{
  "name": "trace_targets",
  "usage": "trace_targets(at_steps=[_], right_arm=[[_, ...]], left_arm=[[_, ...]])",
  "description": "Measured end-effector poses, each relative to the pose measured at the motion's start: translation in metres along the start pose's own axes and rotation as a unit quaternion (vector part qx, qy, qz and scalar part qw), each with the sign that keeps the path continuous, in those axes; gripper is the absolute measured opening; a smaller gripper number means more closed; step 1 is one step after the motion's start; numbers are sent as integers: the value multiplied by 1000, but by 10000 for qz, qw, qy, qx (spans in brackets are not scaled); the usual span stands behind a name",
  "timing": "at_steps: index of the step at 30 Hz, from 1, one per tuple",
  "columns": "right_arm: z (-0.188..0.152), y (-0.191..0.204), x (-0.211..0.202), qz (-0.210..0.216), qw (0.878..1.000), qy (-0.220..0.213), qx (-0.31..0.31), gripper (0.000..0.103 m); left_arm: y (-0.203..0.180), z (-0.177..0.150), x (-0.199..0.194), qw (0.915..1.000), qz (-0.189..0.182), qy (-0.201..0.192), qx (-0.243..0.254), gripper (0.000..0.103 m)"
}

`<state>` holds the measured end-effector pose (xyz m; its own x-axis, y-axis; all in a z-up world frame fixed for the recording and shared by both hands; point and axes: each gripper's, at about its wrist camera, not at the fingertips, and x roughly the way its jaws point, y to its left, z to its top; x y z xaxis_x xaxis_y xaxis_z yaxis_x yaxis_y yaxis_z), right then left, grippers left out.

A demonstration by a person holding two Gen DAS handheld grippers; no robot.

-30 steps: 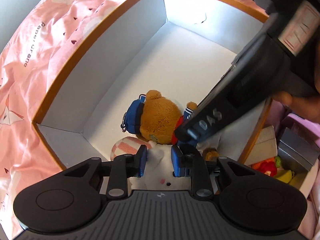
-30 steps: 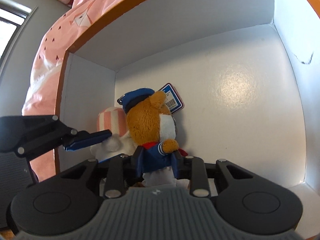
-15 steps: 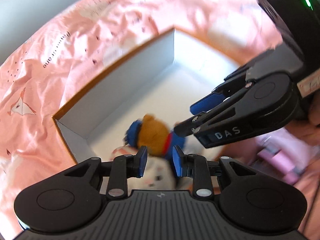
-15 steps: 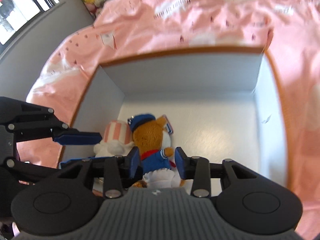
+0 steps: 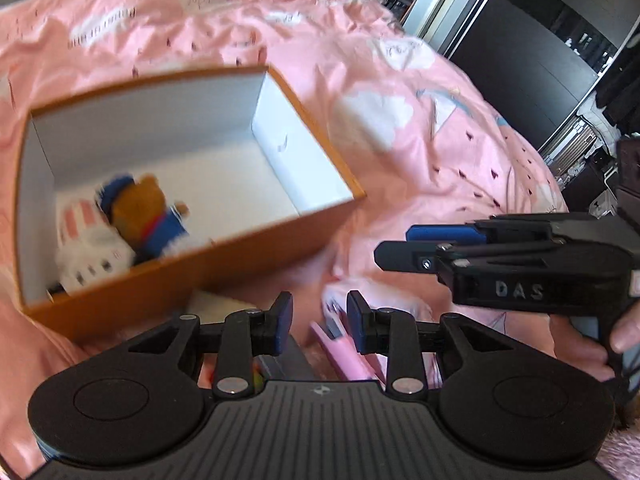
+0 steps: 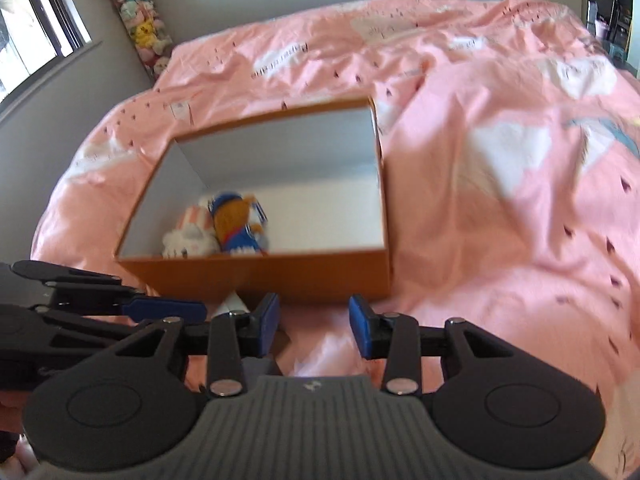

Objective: Organize objects
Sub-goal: 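Grasp the pink card holder with the left tool while the right tool grasps the pink bag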

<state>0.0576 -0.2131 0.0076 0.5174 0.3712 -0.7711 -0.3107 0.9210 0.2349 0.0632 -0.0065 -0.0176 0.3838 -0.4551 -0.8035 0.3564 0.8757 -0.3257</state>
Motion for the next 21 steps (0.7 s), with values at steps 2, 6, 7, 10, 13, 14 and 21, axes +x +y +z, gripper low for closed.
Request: trace_targets(at_steps=[2,6,7,10,13,14,21], right_arm=[[-7,-7,6,4,9996,183,201,41],[-4,-19,28,116,9952,788,573,41],[-2,-18,34,56,9943,921,525,41],[-3,-18,46,5,9917,1226,399,42],[-7,-21,46,53,9903,1327,395,42],[-9,-24,45,86,9899,1352,408,42],[-27,-58,34,681,9747,1702,1276,30]], left_arm=[[2,-5,16,9995,-61,214,-224,35],[-8,-18,32,9989,54,432,-168,35],[-11,-21,34,9986,88,488,-161,35],[-11,-25,33,9983,104,497,-276,35],[-9,-27,31,9981,110,510,-342,35],[-8,-27,31,9980,87,517,-366,35],[-3,-27,39,9959,-159,699,-551,35]])
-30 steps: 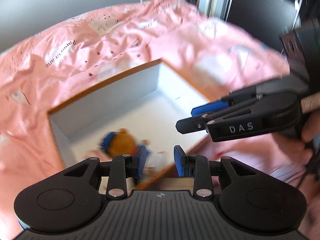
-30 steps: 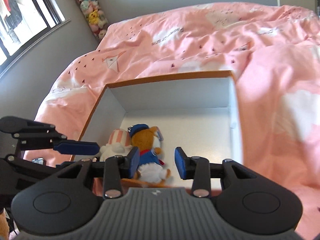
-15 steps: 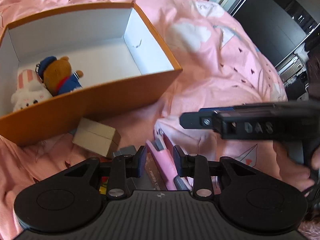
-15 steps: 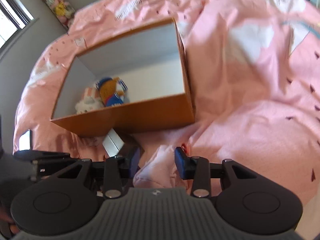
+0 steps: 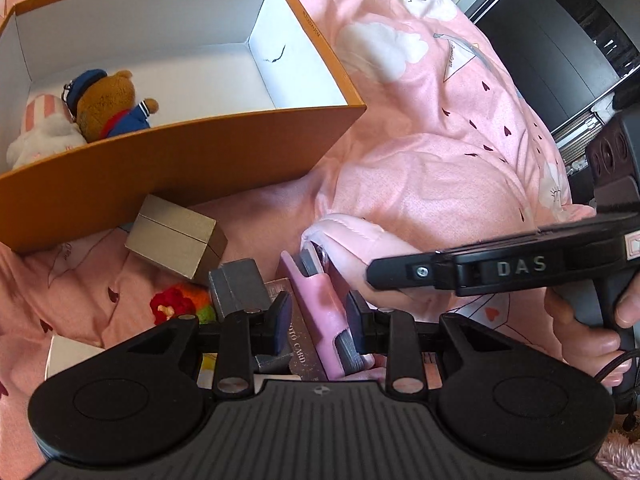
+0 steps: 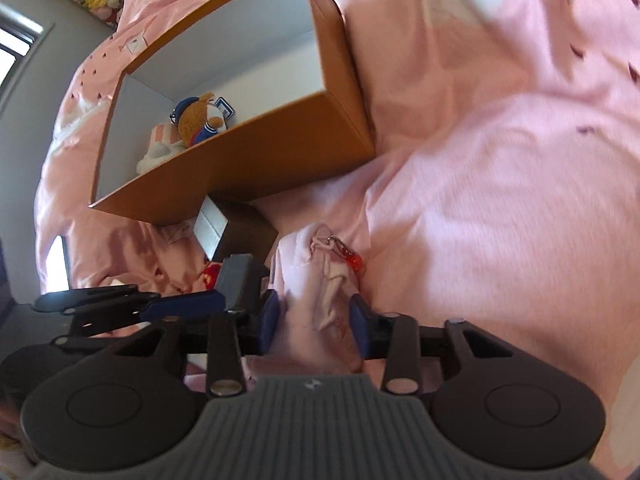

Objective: Organize objects
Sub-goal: 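Grasp the pink card holder with the left tool while the right tool grasps the pink bag, then carry the pink card holder and pink bag into the box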

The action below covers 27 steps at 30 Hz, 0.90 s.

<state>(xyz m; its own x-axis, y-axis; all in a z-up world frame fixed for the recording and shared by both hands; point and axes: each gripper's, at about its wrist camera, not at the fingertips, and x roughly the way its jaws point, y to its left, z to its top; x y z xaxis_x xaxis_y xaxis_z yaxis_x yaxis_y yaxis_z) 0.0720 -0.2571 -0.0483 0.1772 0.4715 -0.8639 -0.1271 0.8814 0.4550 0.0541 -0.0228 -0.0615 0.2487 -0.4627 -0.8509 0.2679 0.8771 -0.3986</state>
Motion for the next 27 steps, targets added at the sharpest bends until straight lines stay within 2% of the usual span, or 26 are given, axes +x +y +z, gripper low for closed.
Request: trace_targets(at_steps=[7,11,13,16,19,21,27], right_arm=[[-10,10,-29,136,9988,-467,-93,21],[-11,25,-56,-12,9898,-1332,-510,21],[-8,29,-59,-179,9847,-1600,-673,21],[-3,20,-48,-214,9864,-1545,-526,21],[-2,4,-32,-208,9906,-1336,-191,21],[-6,-4,-31,-141,9908,-1343,-73,21],[-11,-11,-36,-74,9906,-1365,31,21]], left_arm=[[3,3,3,9997,-130,68,-217,35],[3,6,7,9993,-62,124,-337,35],[4,8,8,9991,-79,137,-405,35],[6,10,10,9984,-171,153,-510,35],[8,12,12,9975,-220,197,-636,40],[8,15,15,9970,-219,262,-695,42],[-10,25,33,9964,24,614,-582,44]])
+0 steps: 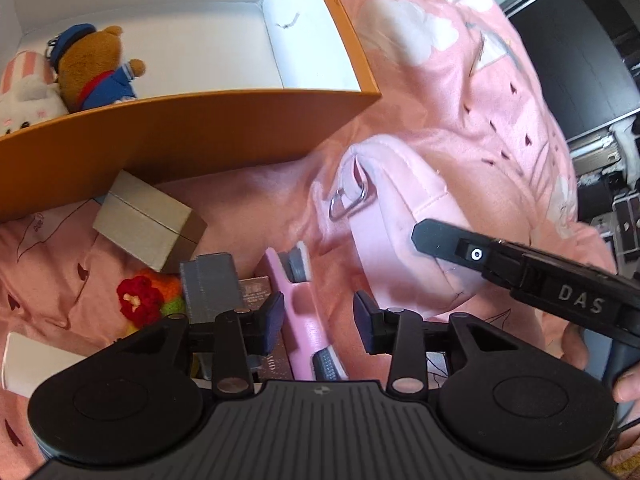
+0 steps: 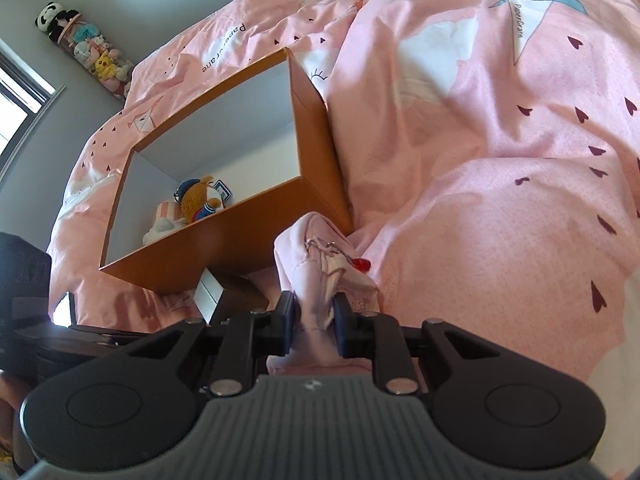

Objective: Organize objects
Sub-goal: 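Carry the pink card holder and pink bag into the box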

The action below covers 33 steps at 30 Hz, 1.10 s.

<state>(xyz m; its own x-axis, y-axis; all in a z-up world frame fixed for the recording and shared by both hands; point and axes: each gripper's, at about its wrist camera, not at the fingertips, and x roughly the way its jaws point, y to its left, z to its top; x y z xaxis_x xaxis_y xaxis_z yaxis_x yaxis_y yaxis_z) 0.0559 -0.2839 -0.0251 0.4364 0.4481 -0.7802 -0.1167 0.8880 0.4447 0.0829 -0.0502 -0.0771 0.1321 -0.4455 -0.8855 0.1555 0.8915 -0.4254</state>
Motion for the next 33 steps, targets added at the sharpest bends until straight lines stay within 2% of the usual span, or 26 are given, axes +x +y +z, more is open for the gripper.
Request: trace_targets(at_steps=[9,11,18,25,33], right_arm=[[-4,-10,-5,174,9995,-73,237,22],[-5,-11,-6,190,9995,-84,256,22],[-7,-10,-10,206,9994,-102,253,22],[-9,-8,-15,199,9995,-151,201,22],[0,8,-37,213,9985,-511,-31,21]], left_arm=[[-23,-3,34,9956,722,464,374,43],[-25,-4,36,9946,812,451,458,37],[-24,-15,34,9916,916,430,811,32],[-17,-19,28,9949,785,267,573,28],[-8,-25,-18,9971,290,-583,401,26]])
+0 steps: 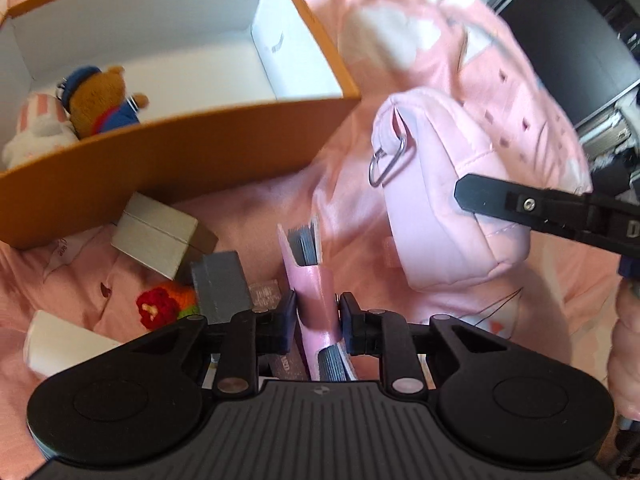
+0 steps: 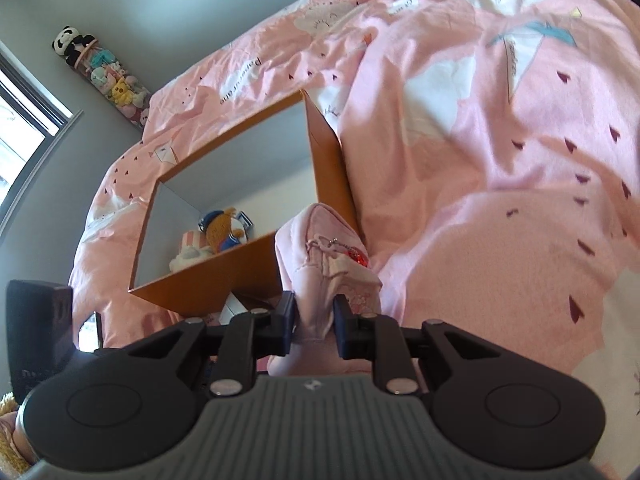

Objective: Organize objects
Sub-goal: 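Carry the pink card holder and pink bag into the box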

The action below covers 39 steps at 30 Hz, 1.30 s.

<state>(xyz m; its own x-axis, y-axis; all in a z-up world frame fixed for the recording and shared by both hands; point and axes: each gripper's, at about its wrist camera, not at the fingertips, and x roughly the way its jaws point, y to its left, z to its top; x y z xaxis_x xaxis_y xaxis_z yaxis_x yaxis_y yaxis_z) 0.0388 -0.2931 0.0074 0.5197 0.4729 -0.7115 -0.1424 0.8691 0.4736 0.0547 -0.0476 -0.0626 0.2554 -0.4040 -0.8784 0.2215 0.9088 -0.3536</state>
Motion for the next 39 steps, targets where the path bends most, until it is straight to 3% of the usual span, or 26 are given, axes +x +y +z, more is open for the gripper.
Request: trace_targets(at_steps=[6,11,15,19,22,29,39], right_arm=[[21,23,-8,149,9991,-265,-311,21],[46,46,-5,404,9962,-474,-601,21],[69,67,8,603,9930,-622,-807,21],[88,81,38,714,9923,-533,-857,21],[95,85,68,588,9936,-407,-873,21],[94,71,145,158,9972,279,-675,21],[85,60,192,-27,9960,813,-356,21]], left_arm=[[19,9,-44,9954,-389,-748,-452,25],[37,31,-86,9843,-588,-1453,-816,25],[51,59,-113,9750,-489,-1982,-879,25],[66,88,-111,9682,-353,-2265,-1000,25],[74,107,-84,9704,-168,-2217,-940,25],[99,117,-10,9846,-59,-1464,-957,25],[116,112,20,9905,210,-980,-943,25]])
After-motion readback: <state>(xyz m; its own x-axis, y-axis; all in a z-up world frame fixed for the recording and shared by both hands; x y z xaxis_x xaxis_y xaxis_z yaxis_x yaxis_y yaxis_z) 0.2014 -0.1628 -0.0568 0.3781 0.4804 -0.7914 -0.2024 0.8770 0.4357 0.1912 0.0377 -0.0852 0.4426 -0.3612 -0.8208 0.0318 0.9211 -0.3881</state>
